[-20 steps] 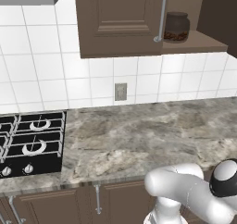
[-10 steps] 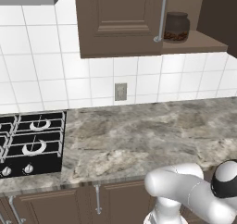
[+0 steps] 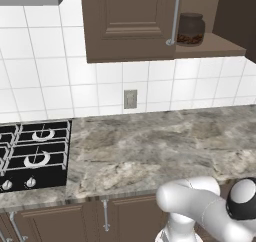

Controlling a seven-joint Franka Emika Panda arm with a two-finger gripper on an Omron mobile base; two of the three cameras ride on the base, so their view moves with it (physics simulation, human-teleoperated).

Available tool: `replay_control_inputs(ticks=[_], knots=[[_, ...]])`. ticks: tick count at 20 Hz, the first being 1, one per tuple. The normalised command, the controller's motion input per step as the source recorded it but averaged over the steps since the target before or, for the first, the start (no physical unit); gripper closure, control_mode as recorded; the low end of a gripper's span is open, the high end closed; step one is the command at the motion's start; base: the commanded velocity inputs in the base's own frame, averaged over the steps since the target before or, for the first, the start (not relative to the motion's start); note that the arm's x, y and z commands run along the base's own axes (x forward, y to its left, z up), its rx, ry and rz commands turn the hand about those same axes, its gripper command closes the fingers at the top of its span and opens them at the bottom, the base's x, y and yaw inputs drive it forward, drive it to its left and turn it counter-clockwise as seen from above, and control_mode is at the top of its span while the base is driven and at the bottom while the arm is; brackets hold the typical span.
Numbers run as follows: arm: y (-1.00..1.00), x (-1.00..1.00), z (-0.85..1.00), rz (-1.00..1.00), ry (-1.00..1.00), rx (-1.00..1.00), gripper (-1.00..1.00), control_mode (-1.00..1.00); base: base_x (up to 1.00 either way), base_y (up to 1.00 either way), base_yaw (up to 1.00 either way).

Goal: Pick the jar and candle from the dining table and place them in the open cabinet. Close the cabinet after placing the objects.

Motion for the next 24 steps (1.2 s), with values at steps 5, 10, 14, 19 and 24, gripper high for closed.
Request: replay_control_inputs(ticks=[5, 10, 14, 19, 24], knots=[[0.25, -0.1, 0.04, 0.0, 0.0, -0.02, -1.0, -1.0, 0.0, 0.0, 0.0], [0.4, -0.03, 0.0, 0.0, 0.0, -0.05, -1.0, -1.0, 0.0, 0.0, 0.0], [0.39, 0.0, 0.0, 0.0, 0.0, 0.0, -1.0, -1.0, 0.0, 0.0, 0.0], [0.42, 0.05, 0.0, 0.0, 0.0, 0.0, -1.0, -1.0, 0.0, 0.0, 0.0], [0.43, 0.1, 0.0, 0.0, 0.0, 0.0, -1.0, -1.0, 0.0, 0.0, 0.0]])
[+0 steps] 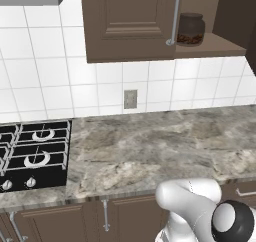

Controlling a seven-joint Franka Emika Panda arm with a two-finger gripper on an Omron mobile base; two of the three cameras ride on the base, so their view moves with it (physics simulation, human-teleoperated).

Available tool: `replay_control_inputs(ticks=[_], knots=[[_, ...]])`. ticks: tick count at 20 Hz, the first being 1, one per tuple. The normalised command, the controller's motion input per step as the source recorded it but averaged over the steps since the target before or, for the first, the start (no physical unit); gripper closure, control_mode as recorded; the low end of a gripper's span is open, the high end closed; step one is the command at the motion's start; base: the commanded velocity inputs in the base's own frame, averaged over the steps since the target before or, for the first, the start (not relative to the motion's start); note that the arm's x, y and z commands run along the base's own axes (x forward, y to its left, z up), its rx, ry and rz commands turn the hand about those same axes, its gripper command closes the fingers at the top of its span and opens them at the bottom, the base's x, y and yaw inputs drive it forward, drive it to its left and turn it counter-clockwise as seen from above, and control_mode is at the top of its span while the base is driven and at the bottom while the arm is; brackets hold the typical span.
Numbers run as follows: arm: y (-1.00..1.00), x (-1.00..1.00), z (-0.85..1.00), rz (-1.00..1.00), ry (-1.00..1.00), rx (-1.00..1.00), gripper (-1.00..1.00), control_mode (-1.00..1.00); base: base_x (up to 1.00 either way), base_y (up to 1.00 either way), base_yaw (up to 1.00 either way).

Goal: Pick the jar and candle from the dining table and place them in the open cabinet. Close the cabinet after placing the objects.

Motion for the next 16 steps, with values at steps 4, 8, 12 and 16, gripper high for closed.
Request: replay_control_inputs(ticks=[4, 8, 12, 16], knots=[[0.4, 0.19, 0.0, 0.0, 0.0, 0.0, -1.0, -1.0, 0.0, 0.0, 0.0], [0.38, 0.29, 0.0, 0.02, 0.0, 0.0, -1.0, -1.0, 0.0, 0.0, 0.0], [0.33, 0.35, 0.0, 0.07, 0.0, 0.0, -1.0, -1.0, 0.0, 0.0, 0.0], [0.28, 0.39, 0.0, 0.14, 0.0, 0.04, -1.0, -1.0, 0.0, 0.0, 0.0]])
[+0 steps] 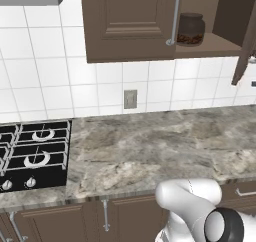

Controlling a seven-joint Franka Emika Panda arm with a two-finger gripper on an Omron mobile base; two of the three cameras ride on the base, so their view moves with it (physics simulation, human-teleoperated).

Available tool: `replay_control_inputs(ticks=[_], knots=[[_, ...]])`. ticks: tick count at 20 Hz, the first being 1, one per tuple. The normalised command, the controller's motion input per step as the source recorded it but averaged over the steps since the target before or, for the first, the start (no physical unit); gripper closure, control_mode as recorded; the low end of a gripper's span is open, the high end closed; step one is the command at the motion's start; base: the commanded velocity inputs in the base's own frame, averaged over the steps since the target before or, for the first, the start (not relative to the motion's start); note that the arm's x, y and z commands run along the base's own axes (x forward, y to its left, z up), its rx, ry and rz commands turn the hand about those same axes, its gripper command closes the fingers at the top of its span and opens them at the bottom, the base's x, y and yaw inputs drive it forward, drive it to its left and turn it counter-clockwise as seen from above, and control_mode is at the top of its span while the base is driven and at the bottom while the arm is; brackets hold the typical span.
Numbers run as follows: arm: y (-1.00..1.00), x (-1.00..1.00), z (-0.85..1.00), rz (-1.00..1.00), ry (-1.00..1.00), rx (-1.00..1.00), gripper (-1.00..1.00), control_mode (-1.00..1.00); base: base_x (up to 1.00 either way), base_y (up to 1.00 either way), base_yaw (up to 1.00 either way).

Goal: Pick the jar and candle from the dining table and place them in the open cabinet. Close the cabinet after placing the objects.

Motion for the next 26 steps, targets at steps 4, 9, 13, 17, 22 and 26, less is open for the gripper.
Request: replay_control_inputs(ticks=[4, 9, 13, 17, 22, 26], knots=[[0.22, 0.39, 0.02, 0.17, 0.0, 0.06, -1.0, -1.0, 0.0, 0.0, 0.0], [0.21, 0.44, 0.04, 0.17, 0.0, 0.08, -1.0, -1.0, 0.0, 0.0, 0.0], [0.26, 0.46, 0.02, 0.14, 0.0, 0.05, -1.0, -1.0, 0.0, 0.0, 0.0], [0.3, 0.5, 0.0, 0.09, -0.02, 0.0, -1.0, -1.0, 0.0, 0.0, 0.0], [0.27, 0.49, 0.0, 0.01, -0.21, 0.0, -1.0, -1.0, 0.0, 0.0, 0.0], [0.32, 0.51, -0.01, 0.0, -0.23, -0.02, -1.0, -1.0, 0.0, 0.0, 0.0]])
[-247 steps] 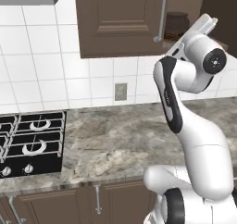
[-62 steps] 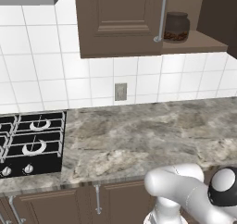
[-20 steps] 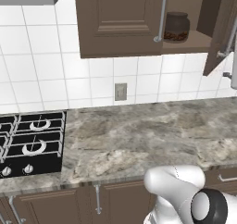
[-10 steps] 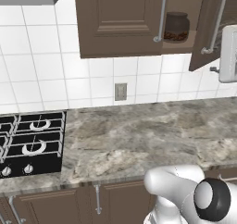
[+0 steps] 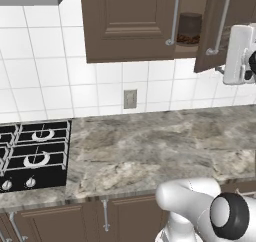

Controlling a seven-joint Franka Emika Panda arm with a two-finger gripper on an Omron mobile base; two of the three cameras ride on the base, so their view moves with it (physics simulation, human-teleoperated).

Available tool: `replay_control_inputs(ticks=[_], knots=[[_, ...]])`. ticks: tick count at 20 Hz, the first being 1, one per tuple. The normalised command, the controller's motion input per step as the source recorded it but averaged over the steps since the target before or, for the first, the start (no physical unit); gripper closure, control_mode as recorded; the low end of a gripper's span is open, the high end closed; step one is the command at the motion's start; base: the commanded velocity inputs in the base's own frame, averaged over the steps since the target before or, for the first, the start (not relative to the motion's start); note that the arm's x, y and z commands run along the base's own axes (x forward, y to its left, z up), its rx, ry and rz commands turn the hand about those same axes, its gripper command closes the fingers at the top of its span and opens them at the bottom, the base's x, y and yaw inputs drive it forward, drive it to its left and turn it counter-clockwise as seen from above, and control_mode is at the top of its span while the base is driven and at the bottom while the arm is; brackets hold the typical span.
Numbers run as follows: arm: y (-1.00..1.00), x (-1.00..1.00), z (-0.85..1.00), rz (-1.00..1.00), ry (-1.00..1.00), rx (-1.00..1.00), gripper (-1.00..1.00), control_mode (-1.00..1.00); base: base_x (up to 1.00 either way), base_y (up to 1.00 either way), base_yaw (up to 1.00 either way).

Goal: Pick the jar and candle from the dining table and place them in the open cabinet. Close the cabinet after placing the objects.

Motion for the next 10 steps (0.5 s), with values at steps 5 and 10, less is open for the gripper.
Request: replay_control_inputs(ticks=[5, 10], knots=[[0.33, 0.55, -0.06, 0.0, -0.17, -0.01, -1.0, -1.0, 0.0, 0.0, 0.0], [0.24, 0.6, -0.02, 0.0, -0.04, 0.0, -1.0, -1.0, 0.0, 0.0, 0.0]])
